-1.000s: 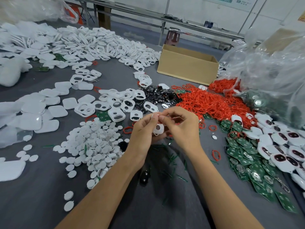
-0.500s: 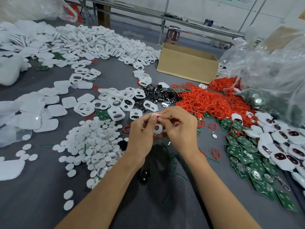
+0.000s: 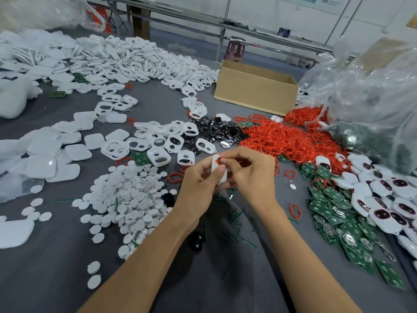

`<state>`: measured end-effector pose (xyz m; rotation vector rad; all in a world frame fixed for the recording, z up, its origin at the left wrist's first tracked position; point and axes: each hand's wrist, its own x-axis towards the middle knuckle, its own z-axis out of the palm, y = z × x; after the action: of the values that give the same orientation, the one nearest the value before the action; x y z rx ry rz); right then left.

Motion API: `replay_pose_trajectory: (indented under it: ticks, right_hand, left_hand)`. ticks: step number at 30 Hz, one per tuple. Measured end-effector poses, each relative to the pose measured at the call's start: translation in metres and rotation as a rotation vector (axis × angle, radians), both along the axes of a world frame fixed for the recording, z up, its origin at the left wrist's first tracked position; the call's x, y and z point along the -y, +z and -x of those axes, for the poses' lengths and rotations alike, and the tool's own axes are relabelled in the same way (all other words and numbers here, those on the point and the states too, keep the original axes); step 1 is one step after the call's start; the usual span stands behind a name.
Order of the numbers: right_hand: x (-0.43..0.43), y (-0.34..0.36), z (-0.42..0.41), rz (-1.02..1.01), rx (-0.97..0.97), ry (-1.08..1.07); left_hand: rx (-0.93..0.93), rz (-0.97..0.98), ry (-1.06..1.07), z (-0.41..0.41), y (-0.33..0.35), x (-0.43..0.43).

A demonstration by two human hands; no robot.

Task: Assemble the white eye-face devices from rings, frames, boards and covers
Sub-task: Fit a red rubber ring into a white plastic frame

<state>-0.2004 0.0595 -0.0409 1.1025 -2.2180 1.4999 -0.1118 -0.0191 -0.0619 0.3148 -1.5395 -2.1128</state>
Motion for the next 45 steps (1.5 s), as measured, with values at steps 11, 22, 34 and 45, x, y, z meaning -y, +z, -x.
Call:
replay_pose_trajectory:
  ticks: [11,22,34,45]
  right_hand:
    - [-0.001,-0.008,-0.006,-0.082,-0.445,-0.017]
    - [0.001,-0.01,-0.01,0.034,-0.322,-0.071]
    - [0.003,-0.009,-0.01,-0.041,-0.291,-0.068]
    - [0.005,-0.009,-0.014,-0.041,-0.278,-0.104]
  left_hand:
    - [-0.004,0.069,0.085,0.001,-0.001,0.001]
    - [-0.024,-0.061,-0.009,0.0,-0.003,0.008]
    - [-0.059,0.024,0.026,0.0,-0.002,0.006]
    - [-0.006,0.088,0.123,0.002,-0.006,0.002]
